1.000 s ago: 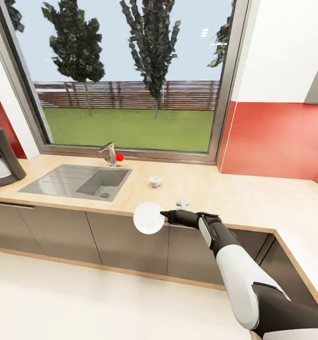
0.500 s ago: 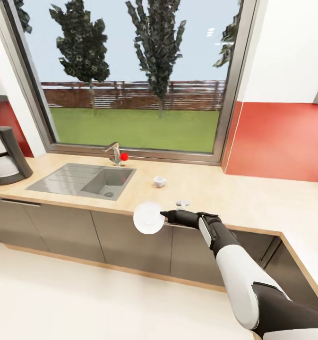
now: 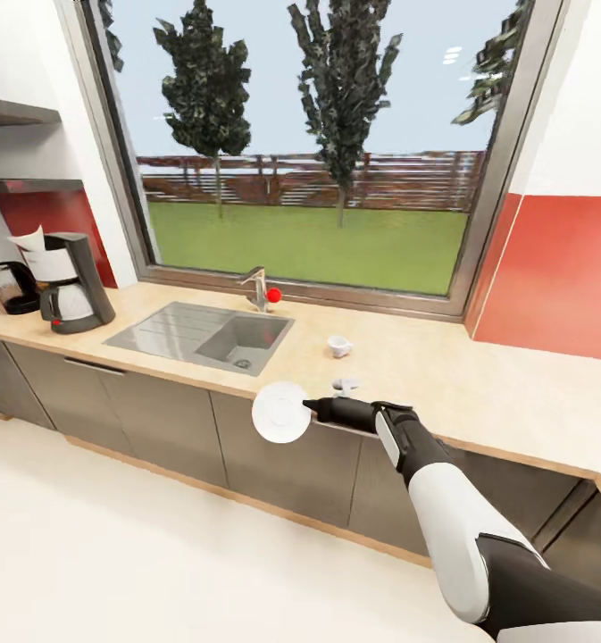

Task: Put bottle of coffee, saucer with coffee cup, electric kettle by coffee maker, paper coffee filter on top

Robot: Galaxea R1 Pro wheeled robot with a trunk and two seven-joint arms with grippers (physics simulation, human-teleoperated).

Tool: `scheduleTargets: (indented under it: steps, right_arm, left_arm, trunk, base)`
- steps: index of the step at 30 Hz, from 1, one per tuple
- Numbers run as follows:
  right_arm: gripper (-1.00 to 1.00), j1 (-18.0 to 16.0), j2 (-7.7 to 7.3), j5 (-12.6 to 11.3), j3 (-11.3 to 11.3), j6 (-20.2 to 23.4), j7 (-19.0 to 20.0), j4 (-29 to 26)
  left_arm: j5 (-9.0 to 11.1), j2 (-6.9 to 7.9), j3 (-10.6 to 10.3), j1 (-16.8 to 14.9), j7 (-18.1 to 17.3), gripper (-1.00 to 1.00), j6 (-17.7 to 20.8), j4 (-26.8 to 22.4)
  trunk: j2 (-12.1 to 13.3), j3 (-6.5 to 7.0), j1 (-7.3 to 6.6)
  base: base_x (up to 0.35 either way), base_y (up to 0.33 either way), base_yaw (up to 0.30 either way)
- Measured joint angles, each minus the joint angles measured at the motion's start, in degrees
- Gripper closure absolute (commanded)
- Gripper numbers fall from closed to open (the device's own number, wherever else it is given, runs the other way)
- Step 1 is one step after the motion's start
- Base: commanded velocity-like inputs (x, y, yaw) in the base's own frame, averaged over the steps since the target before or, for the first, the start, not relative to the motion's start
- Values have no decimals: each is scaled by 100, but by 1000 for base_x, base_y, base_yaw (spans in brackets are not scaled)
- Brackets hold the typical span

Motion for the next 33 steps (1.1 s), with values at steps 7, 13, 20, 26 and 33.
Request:
scheduleTargets:
  steps: [7, 13, 20, 26, 33]
  right_arm:
    - [100, 0, 0, 0, 0, -1, 1, 0]
    - [100, -1, 0, 0, 0, 0, 1, -1]
    - [100, 0, -1, 0, 0, 0, 2, 5]
    - [100, 2, -1, 0, 0, 0, 2, 4]
    - [100, 2, -1, 0, 0, 0, 2, 1]
  left_arm:
    - [-2, -2, -1, 0, 0, -100, -7, 0]
    - [-3, -9, 1, 0, 0, -100, -32, 0]
    - [-2, -18, 8, -1, 0, -100, -43, 1]
    - [-2, -18, 8, -1, 0, -100, -43, 1]
    - [4, -15, 9, -1, 0, -100, -45, 1]
  trunk:
    - [0, 0, -1]
    - [0, 0, -1]
    - [1, 0, -2]
    - [1, 0, -2]
    - [1, 0, -2]
  base:
    - [194, 179, 277]
    - [237, 223, 244]
    - [274, 224, 17]
    - [279, 221, 0]
    - [280, 220, 1]
